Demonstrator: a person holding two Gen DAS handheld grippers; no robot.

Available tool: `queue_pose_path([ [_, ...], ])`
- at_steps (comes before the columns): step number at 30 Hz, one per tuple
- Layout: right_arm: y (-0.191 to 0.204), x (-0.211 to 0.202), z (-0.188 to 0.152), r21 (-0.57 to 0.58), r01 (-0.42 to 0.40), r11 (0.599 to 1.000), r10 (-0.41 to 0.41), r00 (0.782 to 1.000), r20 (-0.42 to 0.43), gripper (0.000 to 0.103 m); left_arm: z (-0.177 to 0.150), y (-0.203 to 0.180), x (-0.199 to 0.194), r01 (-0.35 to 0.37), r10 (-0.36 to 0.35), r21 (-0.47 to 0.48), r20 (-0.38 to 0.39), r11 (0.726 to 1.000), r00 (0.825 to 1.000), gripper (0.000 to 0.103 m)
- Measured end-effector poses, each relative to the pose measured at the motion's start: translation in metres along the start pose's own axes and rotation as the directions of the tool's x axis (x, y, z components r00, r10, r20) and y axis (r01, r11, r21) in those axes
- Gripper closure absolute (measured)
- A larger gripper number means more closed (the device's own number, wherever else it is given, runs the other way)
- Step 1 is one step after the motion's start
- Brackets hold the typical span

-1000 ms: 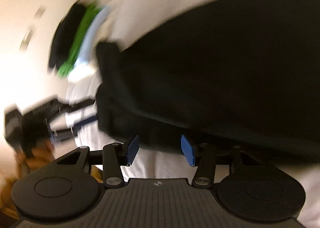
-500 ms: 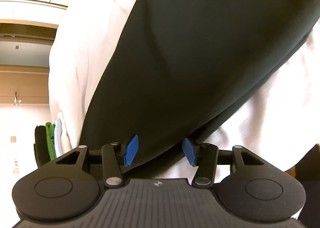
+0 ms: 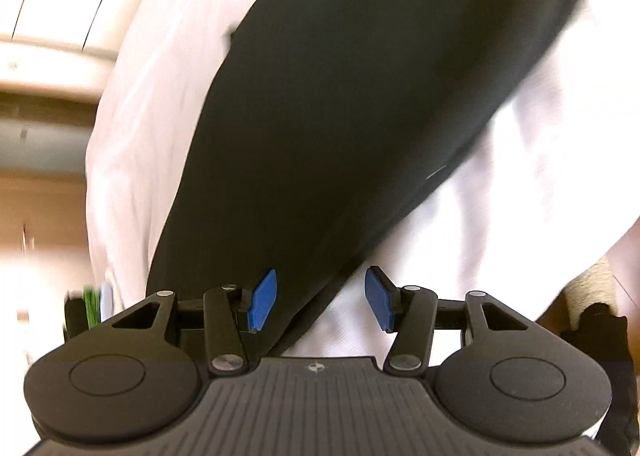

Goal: Fold clothes
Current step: 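Fold the sweatpants in half and lower them onto the bed with both grippers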

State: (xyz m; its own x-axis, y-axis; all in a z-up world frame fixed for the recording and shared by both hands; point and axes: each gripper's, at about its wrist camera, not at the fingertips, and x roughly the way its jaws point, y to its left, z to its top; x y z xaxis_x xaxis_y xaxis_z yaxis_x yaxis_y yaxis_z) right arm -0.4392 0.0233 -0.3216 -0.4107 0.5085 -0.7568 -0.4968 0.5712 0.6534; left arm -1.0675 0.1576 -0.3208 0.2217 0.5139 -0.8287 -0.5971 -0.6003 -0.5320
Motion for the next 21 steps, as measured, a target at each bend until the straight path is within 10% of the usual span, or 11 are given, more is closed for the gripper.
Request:
queue_pose_path([
  [5, -0.021, -0.012, 0.027, 0.103, -0.027, 0.994, 0.018, 0.995, 0.095, 0.058, 0.002, -0.002, 0.000, -0.051, 0.051, 0.068, 0.006, 0.996, 0.999, 0.095],
  [8, -0.025, -0.009, 0.039, 0.118, -0.010, 0.993, -0.005, 0.993, 0.120, 0.099, 0.001, -0.004, -0.011, -0.073, 0.070, 0.144, 0.026, 0.987, 0.997, 0.103],
  [11, -0.004, -0.020, 0.043, -0.004, -0.004, 1.000, 0.005, 0.986, 0.164, 0.100, -0.009, -0.027, -0.033, -0.071, 0.041, 0.318, 0.100, 0.946, 0.994, 0.102],
  [16, 0.007, -0.013, 0.046, -0.101, 0.086, 0.991, -0.071, 0.987, 0.145, 0.101, -0.025, -0.026, 0.010, -0.232, 0.236, 0.477, 0.052, 0.848, 0.970, 0.095],
  [21, 0.014, 0.011, 0.034, -0.075, 0.201, 0.977, -0.194, 0.977, 0.093, 0.073, -0.025, -0.053, 0.011, -0.284, 0.345, 0.609, 0.017, 0.740, 0.938, 0.083],
])
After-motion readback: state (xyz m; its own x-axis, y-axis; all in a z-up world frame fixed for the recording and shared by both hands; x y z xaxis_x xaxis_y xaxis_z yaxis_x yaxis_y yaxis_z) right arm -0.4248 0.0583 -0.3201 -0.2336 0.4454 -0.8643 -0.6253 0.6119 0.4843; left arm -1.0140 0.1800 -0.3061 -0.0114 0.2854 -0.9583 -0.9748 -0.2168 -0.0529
